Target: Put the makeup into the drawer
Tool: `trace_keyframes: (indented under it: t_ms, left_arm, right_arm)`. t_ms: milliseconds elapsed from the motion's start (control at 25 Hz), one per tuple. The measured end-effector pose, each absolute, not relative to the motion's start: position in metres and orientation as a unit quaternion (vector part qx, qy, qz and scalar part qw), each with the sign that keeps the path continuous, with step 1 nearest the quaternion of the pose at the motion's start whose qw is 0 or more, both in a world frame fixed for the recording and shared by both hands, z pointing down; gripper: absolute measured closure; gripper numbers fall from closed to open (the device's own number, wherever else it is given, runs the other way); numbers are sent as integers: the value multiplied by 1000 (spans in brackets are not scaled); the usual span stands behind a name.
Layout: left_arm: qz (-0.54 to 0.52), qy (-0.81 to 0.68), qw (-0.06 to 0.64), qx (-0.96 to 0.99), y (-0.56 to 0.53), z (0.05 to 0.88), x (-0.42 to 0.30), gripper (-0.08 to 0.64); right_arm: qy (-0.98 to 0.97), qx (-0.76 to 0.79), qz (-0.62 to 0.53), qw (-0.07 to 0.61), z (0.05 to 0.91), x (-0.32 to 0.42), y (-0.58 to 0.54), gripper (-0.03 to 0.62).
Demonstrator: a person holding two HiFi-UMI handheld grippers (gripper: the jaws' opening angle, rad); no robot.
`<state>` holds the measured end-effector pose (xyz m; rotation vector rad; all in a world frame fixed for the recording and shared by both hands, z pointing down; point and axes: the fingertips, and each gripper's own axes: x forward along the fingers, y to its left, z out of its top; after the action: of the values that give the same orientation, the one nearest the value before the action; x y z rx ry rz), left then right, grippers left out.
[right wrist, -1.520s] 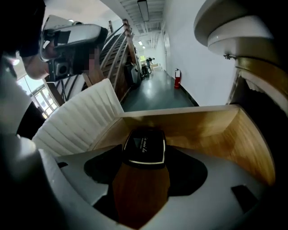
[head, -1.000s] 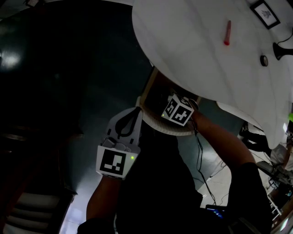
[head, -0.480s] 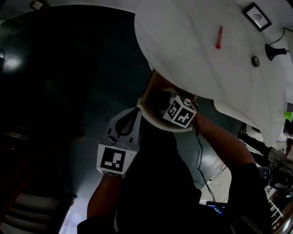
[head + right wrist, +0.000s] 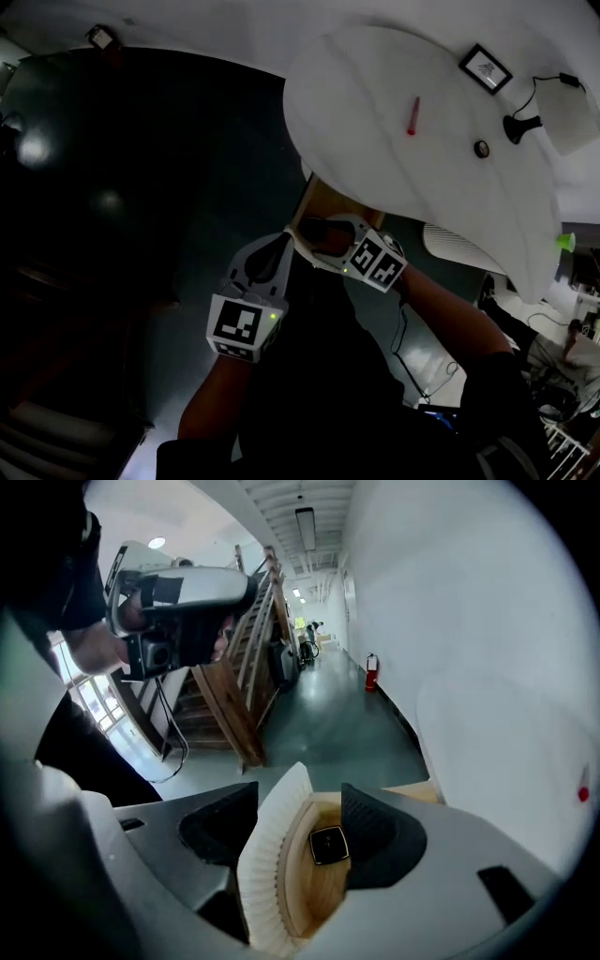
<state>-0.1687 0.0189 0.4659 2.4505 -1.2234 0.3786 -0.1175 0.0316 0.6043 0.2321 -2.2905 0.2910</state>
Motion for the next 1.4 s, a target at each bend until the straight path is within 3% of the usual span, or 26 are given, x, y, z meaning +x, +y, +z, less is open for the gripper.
trace_keyframes:
  t_ms: [400,560,840,1400]
  left_arm:
    - [105,-411,170,889,53,392,-165,548]
    - [104,-386,156,903,65,369,-155,548]
    - [89,-341,122,928,78,317,-127,549]
    - [77,-349,112,927,79,271,-20,548]
  right_arm:
    - [-916,182,132,333,499,-105,56,329]
    - [-918,229,124,300,455,-91,58,454]
    - [-932,268,105,223,380,-72,68,503]
    - [-915,381,77,105,283,102,81,568]
